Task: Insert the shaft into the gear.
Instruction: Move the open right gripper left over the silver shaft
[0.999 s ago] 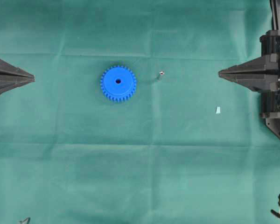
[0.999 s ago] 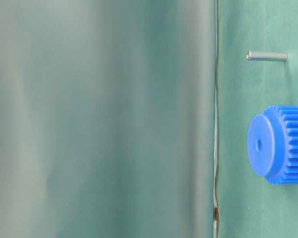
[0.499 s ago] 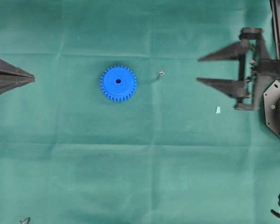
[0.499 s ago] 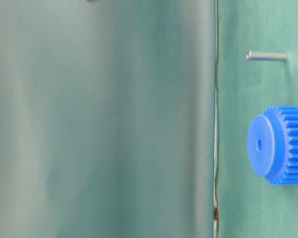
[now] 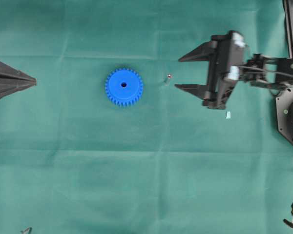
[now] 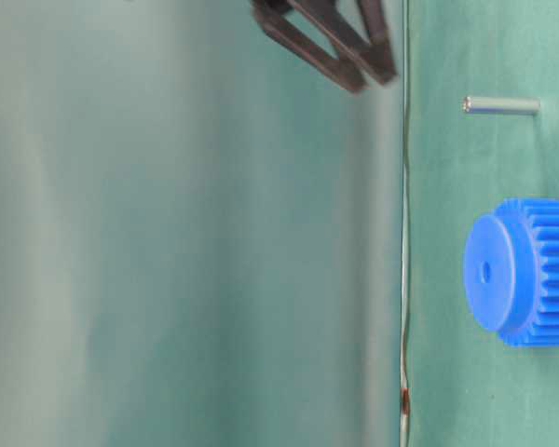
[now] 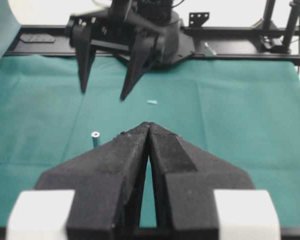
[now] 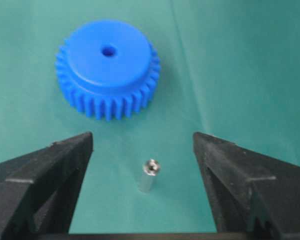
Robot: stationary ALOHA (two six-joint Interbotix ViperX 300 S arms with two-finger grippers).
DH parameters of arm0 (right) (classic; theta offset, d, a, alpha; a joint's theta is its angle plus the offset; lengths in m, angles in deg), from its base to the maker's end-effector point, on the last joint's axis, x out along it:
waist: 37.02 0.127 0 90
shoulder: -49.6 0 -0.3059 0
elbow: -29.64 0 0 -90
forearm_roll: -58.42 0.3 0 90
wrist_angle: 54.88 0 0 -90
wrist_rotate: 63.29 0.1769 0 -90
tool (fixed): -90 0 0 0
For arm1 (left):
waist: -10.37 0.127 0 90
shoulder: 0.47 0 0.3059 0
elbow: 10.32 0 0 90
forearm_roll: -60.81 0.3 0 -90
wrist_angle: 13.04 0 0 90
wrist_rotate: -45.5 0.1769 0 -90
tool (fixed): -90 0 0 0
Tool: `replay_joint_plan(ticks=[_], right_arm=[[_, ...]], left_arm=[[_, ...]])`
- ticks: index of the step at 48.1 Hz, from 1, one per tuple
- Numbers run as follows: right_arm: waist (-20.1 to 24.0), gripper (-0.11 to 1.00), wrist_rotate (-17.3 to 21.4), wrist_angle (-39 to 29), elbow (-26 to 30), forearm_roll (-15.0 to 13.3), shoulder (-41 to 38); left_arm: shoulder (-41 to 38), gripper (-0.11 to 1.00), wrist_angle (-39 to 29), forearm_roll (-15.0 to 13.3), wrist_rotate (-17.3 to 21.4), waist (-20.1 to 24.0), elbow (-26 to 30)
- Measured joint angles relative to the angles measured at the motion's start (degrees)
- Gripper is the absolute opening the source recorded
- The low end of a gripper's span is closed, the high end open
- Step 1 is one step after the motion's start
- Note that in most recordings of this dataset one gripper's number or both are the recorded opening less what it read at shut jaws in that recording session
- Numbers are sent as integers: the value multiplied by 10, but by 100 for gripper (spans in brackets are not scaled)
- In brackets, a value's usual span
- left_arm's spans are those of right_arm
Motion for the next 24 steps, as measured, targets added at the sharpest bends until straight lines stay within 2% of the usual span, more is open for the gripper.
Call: replay_joint_plan(ticks=[11, 24], right_arm=[[-20, 85, 0, 11, 14, 6, -62], [-24, 85, 0, 25, 16, 17, -104]], left_arm=[[-1, 0, -3, 0, 0, 1, 0], [-1, 0, -11, 1, 0, 1, 0]])
